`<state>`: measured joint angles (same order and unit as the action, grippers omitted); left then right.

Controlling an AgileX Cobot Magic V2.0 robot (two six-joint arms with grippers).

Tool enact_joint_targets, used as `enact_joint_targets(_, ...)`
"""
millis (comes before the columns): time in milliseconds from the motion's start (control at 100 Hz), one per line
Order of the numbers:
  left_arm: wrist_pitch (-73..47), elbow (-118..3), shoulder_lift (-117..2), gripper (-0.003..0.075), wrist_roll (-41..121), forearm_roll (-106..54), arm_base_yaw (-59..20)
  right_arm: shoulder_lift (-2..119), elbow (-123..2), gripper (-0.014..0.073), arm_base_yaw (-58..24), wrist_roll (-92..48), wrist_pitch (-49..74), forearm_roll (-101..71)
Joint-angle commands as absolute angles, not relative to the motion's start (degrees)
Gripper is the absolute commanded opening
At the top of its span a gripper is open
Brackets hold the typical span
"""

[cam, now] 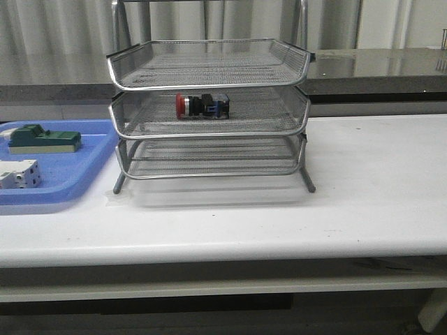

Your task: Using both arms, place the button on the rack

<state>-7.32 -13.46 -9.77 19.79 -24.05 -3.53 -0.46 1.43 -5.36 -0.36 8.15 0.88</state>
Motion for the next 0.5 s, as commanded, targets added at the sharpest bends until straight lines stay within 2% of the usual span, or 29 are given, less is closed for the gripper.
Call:
enact_joint_targets(0, -2.83, -15.01, -10.33, -0.002, 19.36, -24.74, -3.33, -1.56, 1.58, -0.0065, -4.95, -0.43, 1.86, 1.69)
enact_joint_targets(490, -2.83, -15.01, -10.33, -0.002, 19.36, -24.74, -3.33, -1.56, 1.58, -0.0065, -4.95, -0.43, 2.58, 1.68)
